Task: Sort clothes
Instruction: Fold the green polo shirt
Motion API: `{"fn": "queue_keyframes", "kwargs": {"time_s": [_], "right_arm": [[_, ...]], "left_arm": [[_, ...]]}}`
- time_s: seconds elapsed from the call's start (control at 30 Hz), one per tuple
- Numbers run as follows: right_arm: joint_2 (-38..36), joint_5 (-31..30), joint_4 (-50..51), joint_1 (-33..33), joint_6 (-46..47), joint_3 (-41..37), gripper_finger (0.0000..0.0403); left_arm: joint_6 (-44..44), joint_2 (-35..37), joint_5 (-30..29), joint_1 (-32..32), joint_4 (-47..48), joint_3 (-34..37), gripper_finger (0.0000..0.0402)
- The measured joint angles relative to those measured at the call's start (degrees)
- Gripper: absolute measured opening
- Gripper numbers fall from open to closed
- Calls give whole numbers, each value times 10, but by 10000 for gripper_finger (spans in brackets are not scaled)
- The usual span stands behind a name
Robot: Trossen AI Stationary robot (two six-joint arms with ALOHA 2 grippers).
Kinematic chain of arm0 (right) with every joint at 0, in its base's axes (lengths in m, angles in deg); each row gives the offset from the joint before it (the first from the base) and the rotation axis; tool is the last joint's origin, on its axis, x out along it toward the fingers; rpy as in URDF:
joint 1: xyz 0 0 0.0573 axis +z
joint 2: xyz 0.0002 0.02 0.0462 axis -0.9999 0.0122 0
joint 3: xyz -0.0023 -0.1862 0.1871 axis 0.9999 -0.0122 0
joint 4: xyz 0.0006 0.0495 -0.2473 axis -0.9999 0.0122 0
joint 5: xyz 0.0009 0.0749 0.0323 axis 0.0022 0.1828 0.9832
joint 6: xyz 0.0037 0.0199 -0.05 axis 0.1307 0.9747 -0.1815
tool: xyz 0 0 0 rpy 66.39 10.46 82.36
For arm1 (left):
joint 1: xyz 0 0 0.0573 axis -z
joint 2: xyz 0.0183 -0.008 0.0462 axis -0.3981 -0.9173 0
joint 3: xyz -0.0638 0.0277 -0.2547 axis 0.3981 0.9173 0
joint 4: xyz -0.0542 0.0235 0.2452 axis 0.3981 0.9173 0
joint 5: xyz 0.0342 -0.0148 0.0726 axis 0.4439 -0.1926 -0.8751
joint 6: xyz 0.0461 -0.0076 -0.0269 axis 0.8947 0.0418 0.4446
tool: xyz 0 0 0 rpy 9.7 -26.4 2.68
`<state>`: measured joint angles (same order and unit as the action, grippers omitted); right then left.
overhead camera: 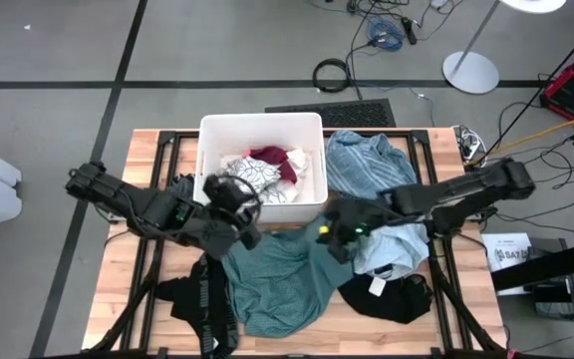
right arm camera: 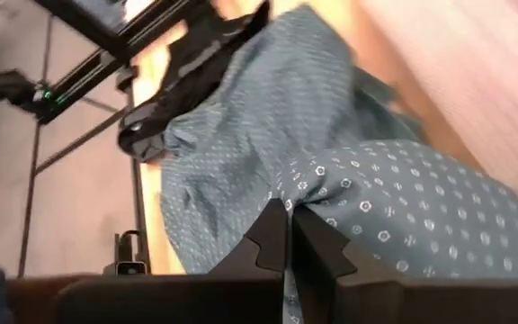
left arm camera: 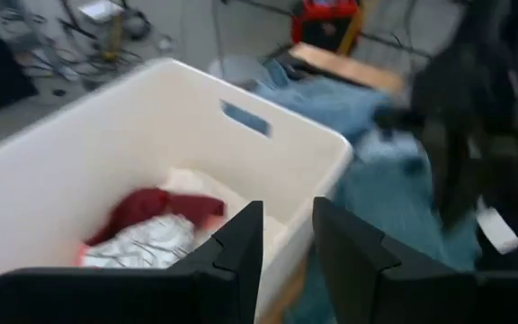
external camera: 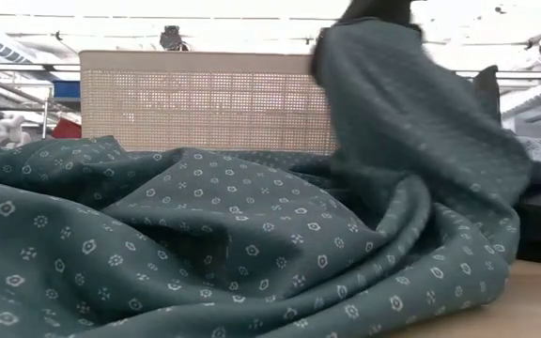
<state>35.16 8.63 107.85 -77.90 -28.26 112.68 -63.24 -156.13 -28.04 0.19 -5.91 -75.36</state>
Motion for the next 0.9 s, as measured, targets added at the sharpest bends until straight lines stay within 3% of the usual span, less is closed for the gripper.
{"fn": "queue_keyframes", "kwargs": {"time_s": [0.3, 0.43, 0.63, 0.77, 0.9], "right_arm": [[213, 201, -138, -40, -80, 167, 0], [300, 304, -132, -40, -105, 273, 0], [378, 441, -107, -48, -116, 355, 0], [390, 433, -106, -51, -114, 368, 6], [380, 402, -106, -51, -123, 369, 41]], "left_arm": [[2, 83, -46, -23, 22, 0, 109], [10, 113, -50, -23, 40, 0, 109], [37, 131, -58, -23, 46, 0, 109], [42, 132, -58, -23, 46, 0, 109], [43, 131, -57, -23, 46, 0, 109]]}}
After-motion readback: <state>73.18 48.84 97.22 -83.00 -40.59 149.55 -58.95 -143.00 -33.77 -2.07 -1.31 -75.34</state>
